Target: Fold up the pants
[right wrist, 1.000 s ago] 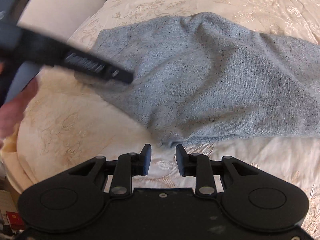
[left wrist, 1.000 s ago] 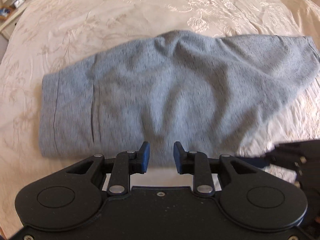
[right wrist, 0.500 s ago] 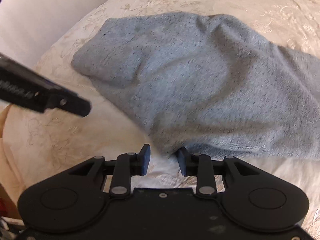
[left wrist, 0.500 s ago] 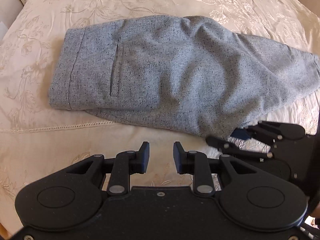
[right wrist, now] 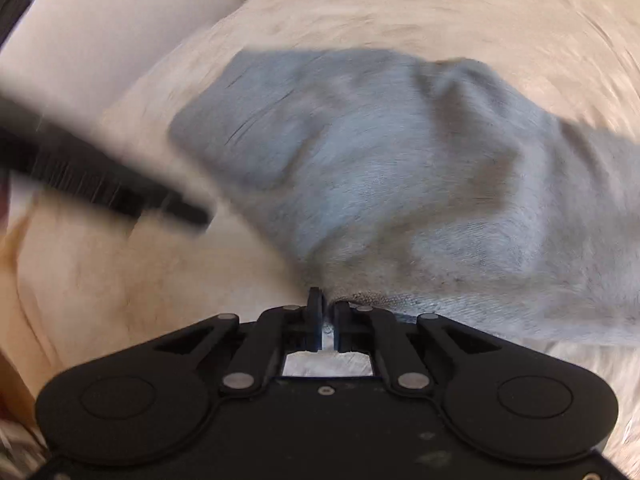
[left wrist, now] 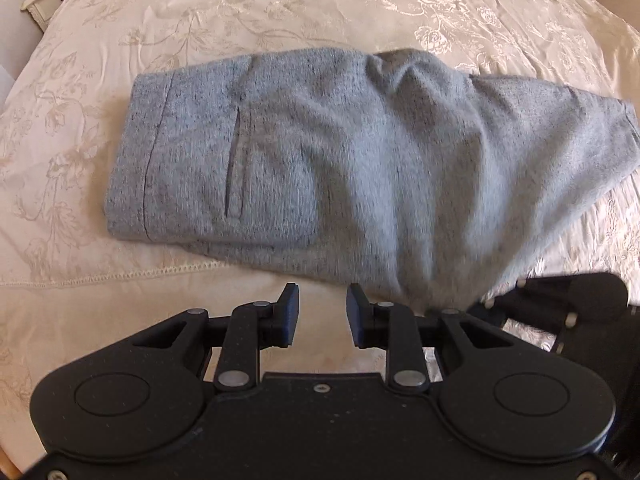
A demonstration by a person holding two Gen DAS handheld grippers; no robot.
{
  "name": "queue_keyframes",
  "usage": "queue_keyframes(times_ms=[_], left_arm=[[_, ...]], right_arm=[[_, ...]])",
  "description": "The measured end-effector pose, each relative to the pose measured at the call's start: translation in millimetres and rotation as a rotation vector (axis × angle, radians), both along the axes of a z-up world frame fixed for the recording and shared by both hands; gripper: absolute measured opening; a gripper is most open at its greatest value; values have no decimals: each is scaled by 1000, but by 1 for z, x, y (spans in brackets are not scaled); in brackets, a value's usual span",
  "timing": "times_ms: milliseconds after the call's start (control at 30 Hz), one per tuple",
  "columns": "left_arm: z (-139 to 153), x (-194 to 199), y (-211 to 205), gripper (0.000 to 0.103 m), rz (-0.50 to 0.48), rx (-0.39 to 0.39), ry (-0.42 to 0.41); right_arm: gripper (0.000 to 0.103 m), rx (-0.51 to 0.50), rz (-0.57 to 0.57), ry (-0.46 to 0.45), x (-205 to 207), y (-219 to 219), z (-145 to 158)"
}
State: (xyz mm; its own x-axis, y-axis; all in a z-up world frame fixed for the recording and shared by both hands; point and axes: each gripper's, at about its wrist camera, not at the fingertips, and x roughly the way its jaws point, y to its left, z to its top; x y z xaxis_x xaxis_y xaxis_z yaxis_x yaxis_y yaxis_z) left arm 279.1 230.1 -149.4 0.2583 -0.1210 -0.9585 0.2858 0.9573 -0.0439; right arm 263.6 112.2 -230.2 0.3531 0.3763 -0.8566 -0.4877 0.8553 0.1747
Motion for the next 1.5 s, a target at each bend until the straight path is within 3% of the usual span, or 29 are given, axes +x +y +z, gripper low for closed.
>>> queue_keyframes(times_ms=[33, 133, 233, 367, 533, 633, 667, 733, 800, 867, 1000, 1033, 1167, 1333, 1400, 1500], left_arm=[[2, 4, -1, 36, -8, 0, -10], [3, 20, -5, 36, -29, 3, -44], [3, 39, -21, 36, -83, 13, -73], [-1, 64, -46, 37, -154, 38, -159], [-26, 101, -53, 37, -119, -9, -110], [-40, 113, -66, 41, -180, 32, -133], [-45, 119, -66, 41, -171, 68, -145], [-59, 140, -52, 37, -51, 159, -122], [-66, 158, -20, 21, 93, 86, -57], [-65, 165, -1, 19, 144, 8, -17], [-45, 151, -9, 18, 132, 65, -72], [-38, 143, -16, 23, 119, 84, -96], [-23, 122, -56, 32, -19, 12, -143], [-41, 118, -110, 34, -163, -9, -141], [-56, 132, -124, 35, -148, 28, -122], [-75, 159, -123, 36, -15, 50, -91]], right_arm=[[7, -47, 52, -34, -7, 7, -3], [7, 42, -87, 35, 4, -10, -6], [8, -51, 17, -30, -7, 6, -8], [15, -17, -23, 11, -1, -2, -2], [16, -9, -62, 38, -6, -12, 4], [16, 5, -93, 65, -12, -20, 6], [16, 5, -99, 68, -12, -22, 7], [16, 20, -121, 55, -13, -28, 13], [16, 44, -159, 48, -10, -37, 22], [16, 62, -205, 23, -5, -50, 33], [16, 74, -318, -33, 15, -83, 48], [16, 66, -343, -43, 23, -92, 48], [17, 14, -417, -76, 55, -127, 36], [17, -28, -515, -43, 103, -178, 6], [17, -43, -538, -24, 121, -196, -8], [17, -83, -557, -16, 146, -223, -25]])
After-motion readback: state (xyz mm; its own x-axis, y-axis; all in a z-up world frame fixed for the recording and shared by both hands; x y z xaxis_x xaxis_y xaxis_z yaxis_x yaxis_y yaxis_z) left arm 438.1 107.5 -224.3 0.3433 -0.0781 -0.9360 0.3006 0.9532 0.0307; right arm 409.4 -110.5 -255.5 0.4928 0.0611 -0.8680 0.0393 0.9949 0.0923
